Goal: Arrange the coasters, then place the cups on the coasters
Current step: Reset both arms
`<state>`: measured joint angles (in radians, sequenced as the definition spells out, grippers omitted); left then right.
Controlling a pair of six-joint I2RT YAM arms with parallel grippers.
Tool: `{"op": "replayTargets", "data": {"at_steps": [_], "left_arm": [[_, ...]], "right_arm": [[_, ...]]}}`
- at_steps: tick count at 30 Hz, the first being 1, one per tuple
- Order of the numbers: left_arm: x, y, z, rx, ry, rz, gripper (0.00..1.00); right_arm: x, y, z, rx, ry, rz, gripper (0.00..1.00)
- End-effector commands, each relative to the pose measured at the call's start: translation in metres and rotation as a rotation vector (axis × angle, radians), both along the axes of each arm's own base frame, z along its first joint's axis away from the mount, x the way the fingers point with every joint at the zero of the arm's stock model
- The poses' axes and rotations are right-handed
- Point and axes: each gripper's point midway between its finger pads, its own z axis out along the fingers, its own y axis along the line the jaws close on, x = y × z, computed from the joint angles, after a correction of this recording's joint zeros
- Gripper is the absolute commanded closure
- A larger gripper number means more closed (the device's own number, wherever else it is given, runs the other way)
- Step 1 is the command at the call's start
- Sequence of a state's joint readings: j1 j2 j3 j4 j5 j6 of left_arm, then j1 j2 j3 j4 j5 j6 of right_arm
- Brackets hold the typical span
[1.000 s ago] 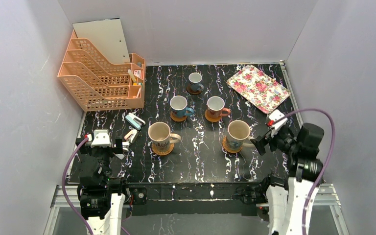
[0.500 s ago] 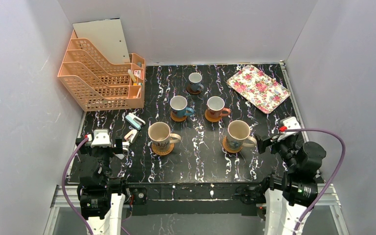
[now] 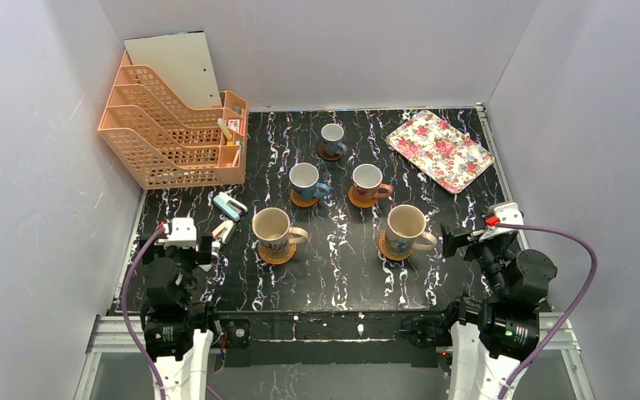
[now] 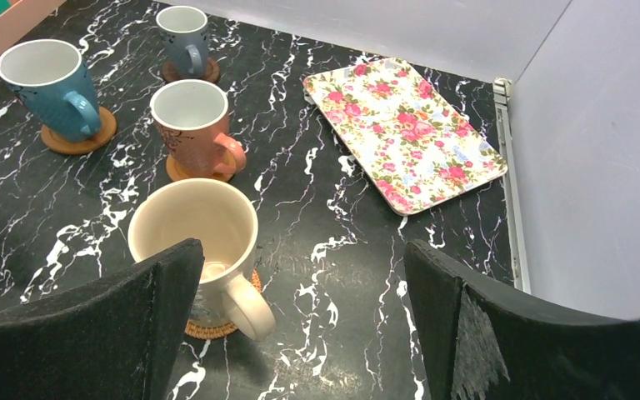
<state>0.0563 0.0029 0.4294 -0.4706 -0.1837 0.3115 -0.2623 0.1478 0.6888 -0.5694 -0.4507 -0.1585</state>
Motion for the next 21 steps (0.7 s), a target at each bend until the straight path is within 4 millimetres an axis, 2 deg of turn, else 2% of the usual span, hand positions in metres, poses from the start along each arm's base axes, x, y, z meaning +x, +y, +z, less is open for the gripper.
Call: {"op": "replayTargets", "data": {"at_steps": [1, 6, 12, 21], "left_arm": [[0.000, -0.002, 0.012, 0.032, -0.023, -0.023, 0.02], [-0.006, -0.005, 0.020, 0.044, -0.022, -0.045, 0.02], [-0.006, 0.000, 0.014, 0.048, -0.007, -0.017, 0.02], [-0.007, 0.007, 0.014, 0.037, -0.016, 0.029, 0.02]], "right_arm": [[0.006, -0.008, 0.008, 0.019, -0.034, -0.049, 0.02], [0.004, -0.010, 0.011, 0.033, -0.056, -0.072, 0.02], [-0.004, -0.006, 0.016, 0.028, -0.092, -0.060, 0.02], [-0.005, -0.009, 0.016, 0.023, -0.101, -0.077, 0.02]]}}
